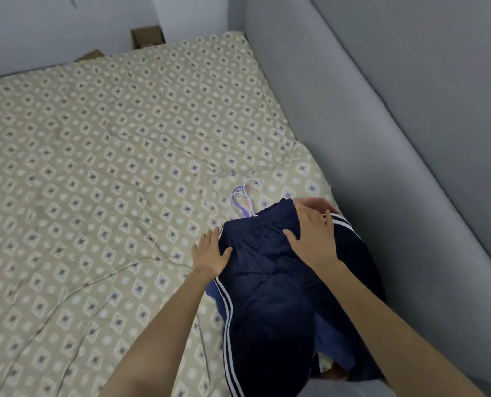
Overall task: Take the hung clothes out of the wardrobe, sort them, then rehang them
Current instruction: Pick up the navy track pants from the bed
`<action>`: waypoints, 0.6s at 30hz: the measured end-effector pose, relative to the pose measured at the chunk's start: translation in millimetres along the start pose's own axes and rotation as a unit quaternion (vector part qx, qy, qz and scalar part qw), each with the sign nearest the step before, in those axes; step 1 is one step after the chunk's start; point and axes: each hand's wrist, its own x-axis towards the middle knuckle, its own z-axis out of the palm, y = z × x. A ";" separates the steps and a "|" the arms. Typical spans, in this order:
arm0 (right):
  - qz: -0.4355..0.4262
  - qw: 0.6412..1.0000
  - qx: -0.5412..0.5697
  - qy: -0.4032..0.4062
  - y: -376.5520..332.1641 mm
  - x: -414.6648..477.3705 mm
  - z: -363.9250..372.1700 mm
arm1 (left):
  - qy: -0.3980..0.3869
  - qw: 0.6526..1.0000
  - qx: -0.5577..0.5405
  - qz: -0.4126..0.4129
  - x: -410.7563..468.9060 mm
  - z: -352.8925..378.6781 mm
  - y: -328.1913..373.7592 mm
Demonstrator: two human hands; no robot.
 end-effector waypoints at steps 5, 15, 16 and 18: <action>-0.014 1.000 -0.001 0.026 29.6 11.3 26.7 | -0.001 0.997 -0.076 -0.019 24.8 29.5 -8.0; 0.022 0.997 -0.071 -0.023 31.4 10.2 36.1 | -0.025 0.961 -0.267 -0.064 35.2 47.8 -15.8; 0.033 0.996 -0.068 -0.044 31.1 9.1 33.0 | -0.028 0.957 -0.276 -0.080 39.0 49.0 -21.0; 0.047 0.995 -0.042 -0.081 33.2 3.3 26.3 | -0.038 0.952 -0.284 -0.108 45.6 56.0 -34.4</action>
